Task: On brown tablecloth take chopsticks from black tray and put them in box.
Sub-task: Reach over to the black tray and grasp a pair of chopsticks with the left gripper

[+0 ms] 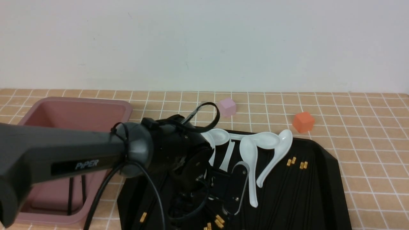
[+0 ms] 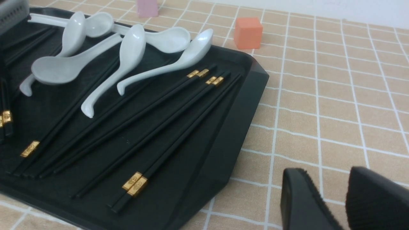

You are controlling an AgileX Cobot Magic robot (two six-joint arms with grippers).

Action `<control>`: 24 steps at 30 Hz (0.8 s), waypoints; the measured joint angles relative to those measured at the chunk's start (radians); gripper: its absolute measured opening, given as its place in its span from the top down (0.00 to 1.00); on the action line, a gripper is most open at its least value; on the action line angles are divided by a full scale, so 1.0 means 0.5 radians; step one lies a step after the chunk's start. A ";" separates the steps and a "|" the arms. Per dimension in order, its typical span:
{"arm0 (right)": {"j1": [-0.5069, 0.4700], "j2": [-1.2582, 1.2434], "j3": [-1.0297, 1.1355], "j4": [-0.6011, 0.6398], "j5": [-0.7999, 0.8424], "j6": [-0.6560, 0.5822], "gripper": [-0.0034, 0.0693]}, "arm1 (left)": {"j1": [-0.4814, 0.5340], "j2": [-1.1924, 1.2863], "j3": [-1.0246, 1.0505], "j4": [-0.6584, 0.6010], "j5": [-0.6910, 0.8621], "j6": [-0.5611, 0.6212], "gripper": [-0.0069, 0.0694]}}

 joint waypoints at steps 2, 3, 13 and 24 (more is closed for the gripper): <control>0.000 0.000 0.000 0.000 0.000 0.000 0.62 | 0.010 0.014 0.000 0.000 -0.028 -0.006 0.49; 0.000 0.000 0.000 0.000 0.000 0.000 0.62 | 0.014 0.019 0.000 0.000 -0.045 -0.008 0.49; 0.000 0.000 0.000 0.000 0.000 0.000 0.62 | 0.066 0.033 -0.003 -0.008 -0.082 -0.008 0.49; 0.000 0.000 0.000 0.000 0.000 0.000 0.62 | 0.068 0.056 -0.017 -0.002 -0.099 0.040 0.54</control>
